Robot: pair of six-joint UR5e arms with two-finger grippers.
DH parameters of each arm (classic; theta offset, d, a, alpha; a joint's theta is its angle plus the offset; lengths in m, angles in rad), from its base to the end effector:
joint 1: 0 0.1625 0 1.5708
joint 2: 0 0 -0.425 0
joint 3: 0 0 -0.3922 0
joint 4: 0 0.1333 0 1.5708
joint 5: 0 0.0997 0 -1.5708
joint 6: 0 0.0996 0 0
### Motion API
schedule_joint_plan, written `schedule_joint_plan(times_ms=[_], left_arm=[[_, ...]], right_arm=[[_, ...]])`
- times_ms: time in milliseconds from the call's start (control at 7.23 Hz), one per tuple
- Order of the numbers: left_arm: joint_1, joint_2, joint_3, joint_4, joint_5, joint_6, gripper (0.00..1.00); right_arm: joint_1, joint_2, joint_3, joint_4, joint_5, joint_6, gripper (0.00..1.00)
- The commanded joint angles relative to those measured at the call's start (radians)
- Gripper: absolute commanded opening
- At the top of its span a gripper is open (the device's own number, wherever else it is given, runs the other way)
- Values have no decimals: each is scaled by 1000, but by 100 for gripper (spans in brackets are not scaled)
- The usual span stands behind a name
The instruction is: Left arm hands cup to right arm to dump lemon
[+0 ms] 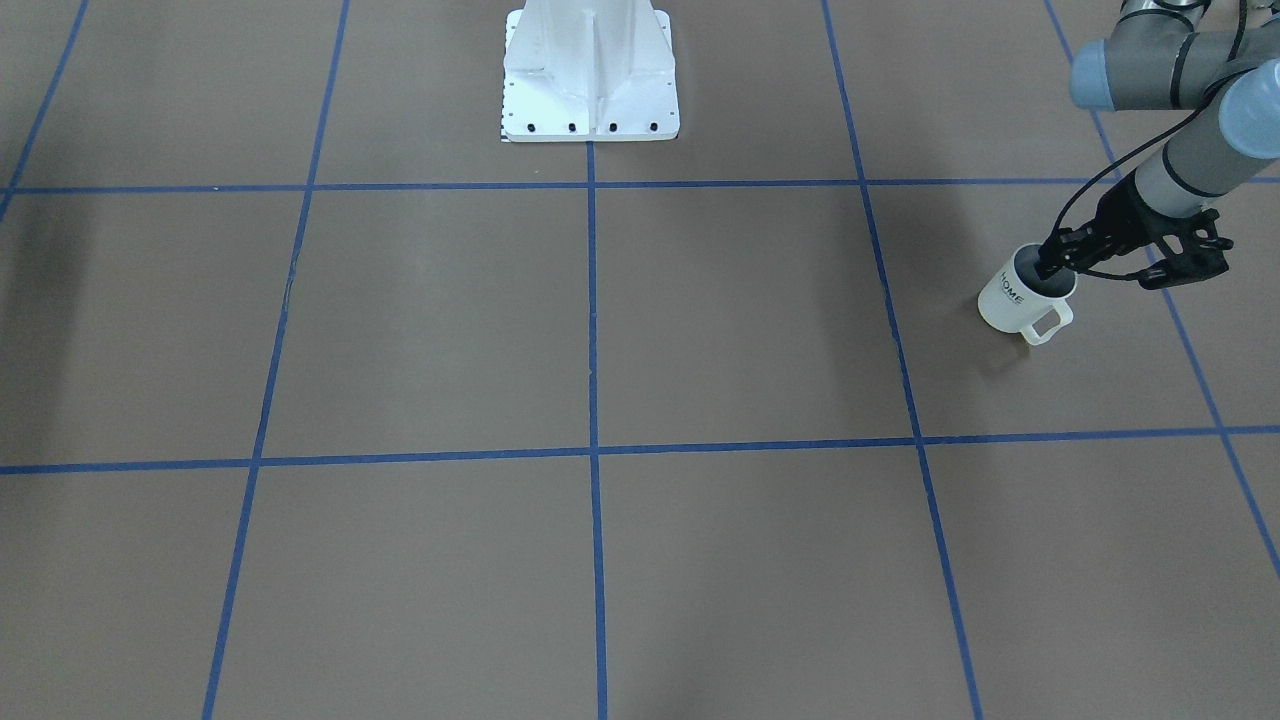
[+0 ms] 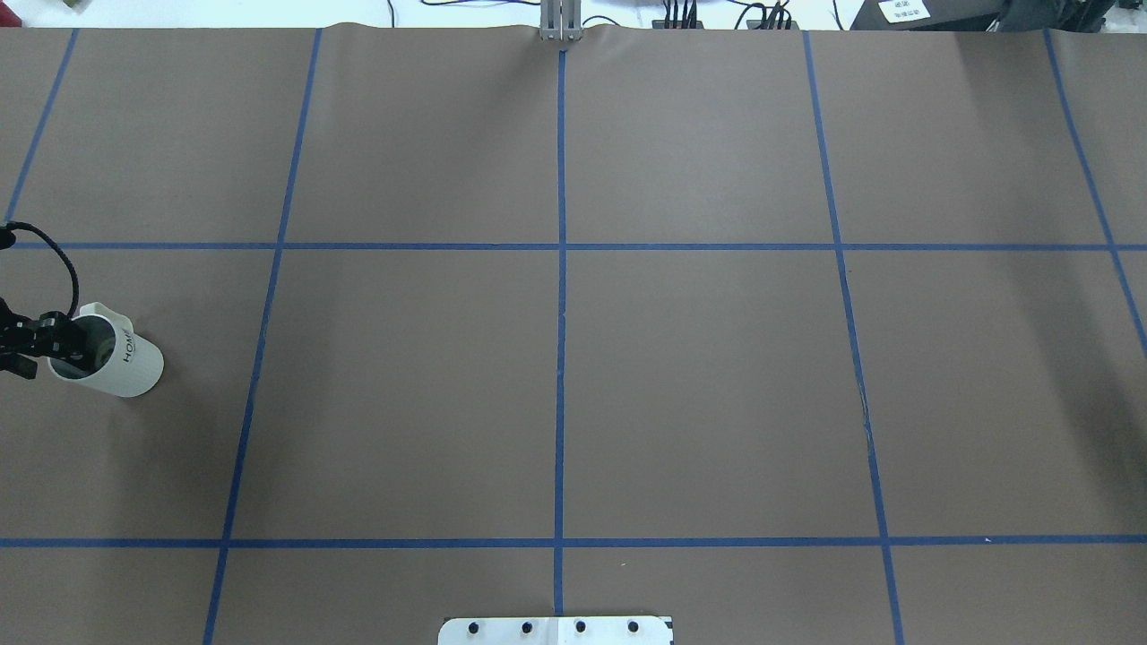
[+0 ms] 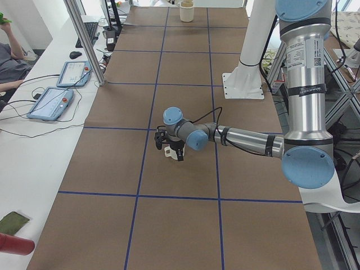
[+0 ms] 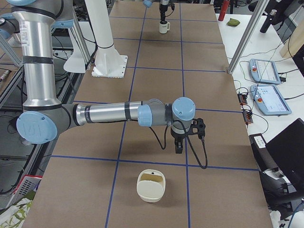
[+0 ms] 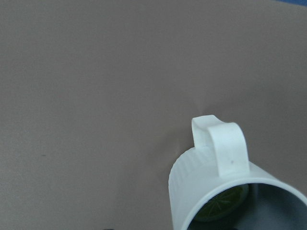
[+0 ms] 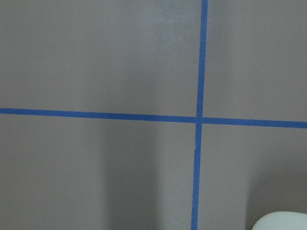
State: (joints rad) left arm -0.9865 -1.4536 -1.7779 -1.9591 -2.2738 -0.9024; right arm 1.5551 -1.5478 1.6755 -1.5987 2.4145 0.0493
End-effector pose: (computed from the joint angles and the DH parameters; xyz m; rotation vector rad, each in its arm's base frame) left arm 0.1987 -0.4254 0.5710 -0.1291 0.8172 -0.1317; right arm 0.0510 -0.5054 0.5934 0.0664 -0.8455 -0.0105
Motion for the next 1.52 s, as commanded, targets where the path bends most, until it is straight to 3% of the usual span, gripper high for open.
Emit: schedule_joint_plan(times_ms=[0,415,691,968,1106,1383], left_arm=[[0,-7,-5,2,-9,-32,0],[-56,-59,-63,89,-100,-89,0],[-101,-254,-64,362,-110,-89,0],[-104,-461,-51,613,-107,-130,0],[-103,-529,-22,624,-108,-213,0],[-89,-713,120,617,-115,-452,0]], right_arm=[[-1,2,15,0,0,0,100],[-15,87,30,0,3,4,100],[-56,106,106,0,0,32,100],[-172,153,109,168,-11,258,100],[-249,194,102,257,-53,364,100],[-375,288,113,427,-264,479,100]])
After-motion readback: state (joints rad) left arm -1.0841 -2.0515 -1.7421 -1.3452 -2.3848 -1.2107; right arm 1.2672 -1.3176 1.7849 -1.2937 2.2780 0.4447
